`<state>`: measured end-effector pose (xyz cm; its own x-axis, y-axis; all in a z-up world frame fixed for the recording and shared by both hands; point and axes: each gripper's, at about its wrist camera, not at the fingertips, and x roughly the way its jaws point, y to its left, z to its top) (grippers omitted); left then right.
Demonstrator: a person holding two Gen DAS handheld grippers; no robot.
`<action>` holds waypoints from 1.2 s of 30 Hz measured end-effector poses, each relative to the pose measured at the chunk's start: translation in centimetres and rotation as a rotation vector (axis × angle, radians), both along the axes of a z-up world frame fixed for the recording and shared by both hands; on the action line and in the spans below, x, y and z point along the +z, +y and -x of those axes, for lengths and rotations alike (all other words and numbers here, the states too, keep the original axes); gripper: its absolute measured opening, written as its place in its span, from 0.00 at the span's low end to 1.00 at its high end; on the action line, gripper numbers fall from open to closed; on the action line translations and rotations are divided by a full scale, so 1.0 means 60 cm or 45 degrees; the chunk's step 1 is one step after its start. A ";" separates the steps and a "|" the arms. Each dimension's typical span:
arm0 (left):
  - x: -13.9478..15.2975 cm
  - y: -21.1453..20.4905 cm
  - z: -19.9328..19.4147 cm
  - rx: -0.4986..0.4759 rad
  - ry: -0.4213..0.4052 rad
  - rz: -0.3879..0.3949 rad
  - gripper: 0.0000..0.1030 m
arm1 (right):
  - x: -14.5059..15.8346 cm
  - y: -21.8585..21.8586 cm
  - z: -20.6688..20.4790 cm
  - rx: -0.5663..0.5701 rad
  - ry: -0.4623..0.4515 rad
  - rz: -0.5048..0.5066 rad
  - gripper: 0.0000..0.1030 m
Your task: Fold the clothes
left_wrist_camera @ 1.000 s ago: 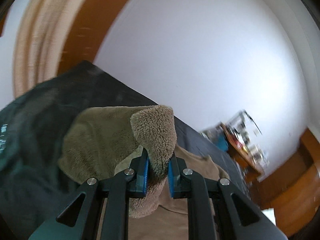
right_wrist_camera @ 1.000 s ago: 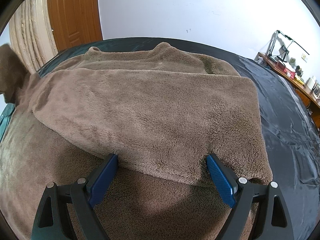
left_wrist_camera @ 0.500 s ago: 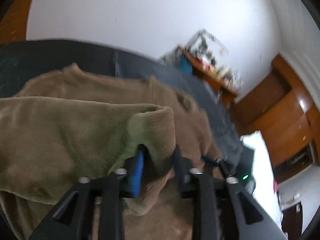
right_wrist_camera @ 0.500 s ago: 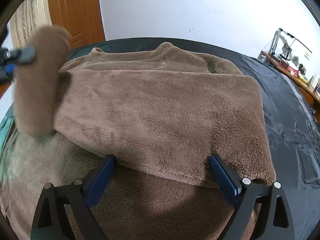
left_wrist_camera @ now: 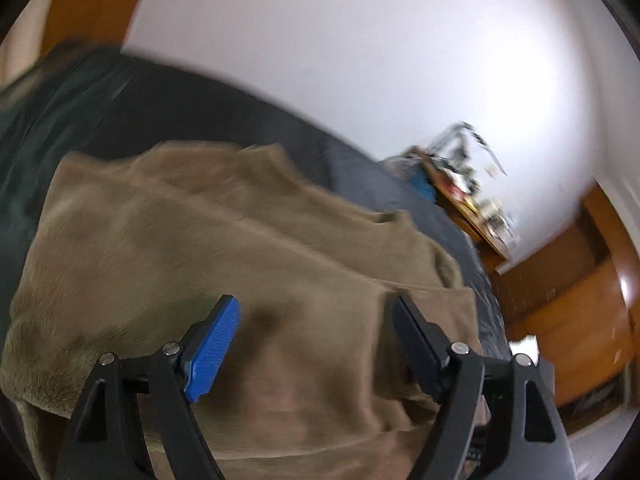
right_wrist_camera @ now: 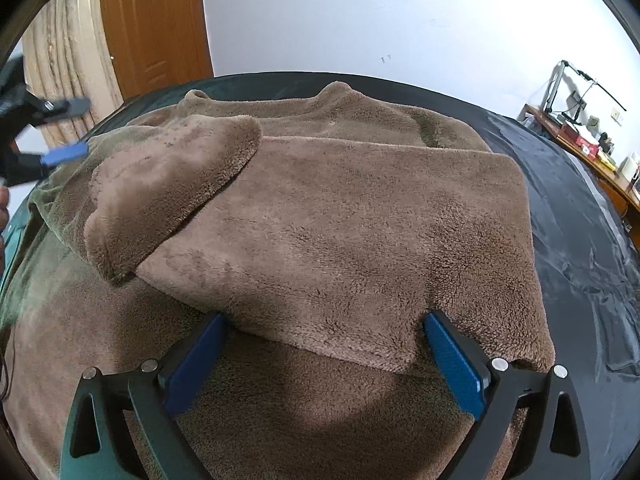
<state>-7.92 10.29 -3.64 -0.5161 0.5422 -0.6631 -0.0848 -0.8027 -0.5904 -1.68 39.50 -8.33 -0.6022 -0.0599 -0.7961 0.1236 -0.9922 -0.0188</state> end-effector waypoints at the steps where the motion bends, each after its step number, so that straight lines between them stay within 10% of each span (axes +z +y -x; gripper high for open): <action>1: -0.005 -0.006 0.001 0.016 -0.018 -0.003 0.80 | 0.002 -0.001 -0.002 0.000 0.009 -0.003 0.98; 11: -0.018 -0.018 -0.008 0.068 -0.062 0.079 0.80 | 0.118 -0.067 -0.042 0.038 0.311 0.229 0.98; 15: -0.020 -0.012 -0.009 0.067 -0.055 0.115 0.80 | 0.088 -0.180 -0.006 0.242 0.215 -0.079 0.98; 20: -0.023 -0.001 -0.004 0.060 -0.053 0.151 0.80 | 0.057 -0.185 0.026 0.065 0.225 -0.325 0.98; 26: -0.027 0.004 -0.005 0.054 -0.061 0.168 0.80 | 0.048 -0.037 -0.011 -0.325 0.154 -0.053 0.98; 36: -0.031 0.000 -0.004 0.067 -0.068 0.156 0.80 | 0.081 0.020 -0.029 -0.228 0.218 0.393 0.98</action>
